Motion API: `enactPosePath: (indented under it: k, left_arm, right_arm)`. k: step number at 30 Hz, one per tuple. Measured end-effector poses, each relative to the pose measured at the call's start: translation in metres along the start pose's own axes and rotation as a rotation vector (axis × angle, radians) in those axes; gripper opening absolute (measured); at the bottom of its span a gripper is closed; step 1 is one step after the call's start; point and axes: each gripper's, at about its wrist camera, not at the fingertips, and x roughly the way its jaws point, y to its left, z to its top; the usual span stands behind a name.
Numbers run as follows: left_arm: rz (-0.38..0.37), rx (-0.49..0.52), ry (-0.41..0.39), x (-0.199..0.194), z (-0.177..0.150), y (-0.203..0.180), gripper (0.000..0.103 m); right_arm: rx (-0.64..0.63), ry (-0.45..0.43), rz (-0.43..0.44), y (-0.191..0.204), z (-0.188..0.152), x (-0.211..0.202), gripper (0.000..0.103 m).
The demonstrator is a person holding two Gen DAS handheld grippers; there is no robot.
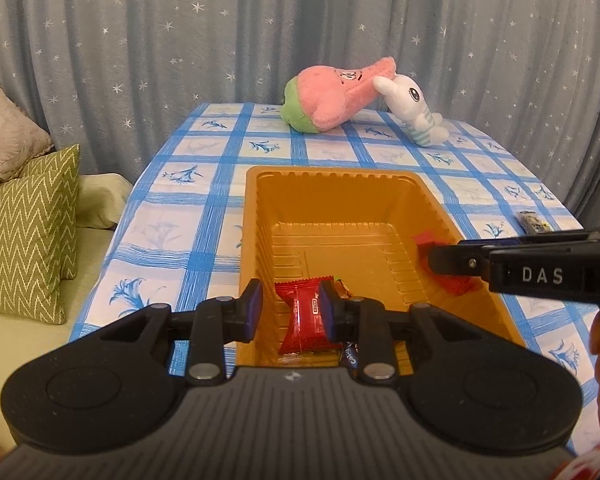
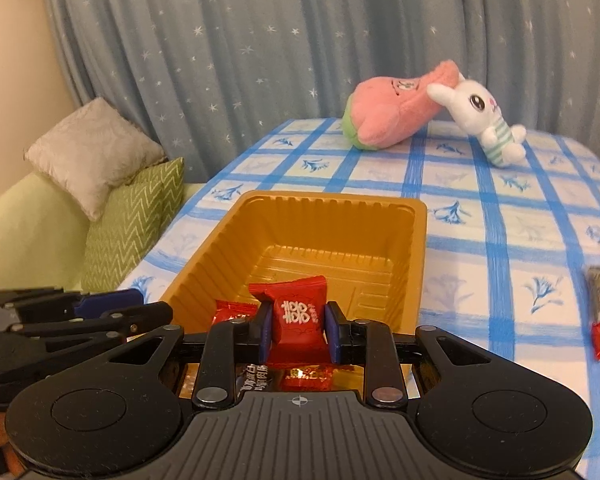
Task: Organize snacks
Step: 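Open both grippers over the orange tray to drop the candies, then move both grippers back to the red candies on the cloth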
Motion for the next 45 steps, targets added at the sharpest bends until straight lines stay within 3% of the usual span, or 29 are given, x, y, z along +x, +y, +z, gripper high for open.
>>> enactPosePath:
  k: [1, 2, 3, 5, 13, 17, 27, 37, 45]
  left_arm:
    - [0.0, -0.001, -0.001, -0.001, 0.0, 0.0, 0.03]
    - [0.001, -0.002, -0.003, -0.002, 0.0, 0.0, 0.032]
    - [0.002, -0.004, -0.002, -0.003, 0.0, -0.001, 0.034]
    - [0.003, -0.009, -0.003, -0.005, -0.001, -0.002, 0.034]
    - [-0.005, -0.022, -0.01, -0.016, 0.0, -0.014, 0.042]
    - [-0.012, -0.019, -0.014, -0.021, 0.003, -0.024, 0.055]
    - [-0.036, 0.001, -0.028, -0.03, 0.017, -0.058, 0.067]
    - [-0.1, 0.056, -0.055, -0.031, 0.025, -0.111, 0.083]
    - [-0.181, 0.104, -0.05, -0.017, 0.023, -0.166, 0.086]
  right_arm:
    - [0.021, 0.0, 0.01, -0.003, 0.0, 0.0, 0.028]
    - [0.041, -0.003, 0.014, -0.005, 0.001, -0.001, 0.036]
    - [0.054, -0.01, 0.015, -0.008, 0.002, -0.002, 0.052]
    - [0.067, -0.029, 0.004, -0.012, 0.003, -0.007, 0.059]
    - [0.131, -0.067, -0.037, -0.038, 0.003, -0.03, 0.059]
    - [0.144, -0.089, -0.068, -0.053, -0.001, -0.047, 0.059]
    - [0.146, -0.136, -0.153, -0.092, -0.014, -0.089, 0.059]
    - [0.159, -0.157, -0.236, -0.142, -0.036, -0.128, 0.059]
    - [0.198, -0.156, -0.303, -0.18, -0.049, -0.147, 0.059]
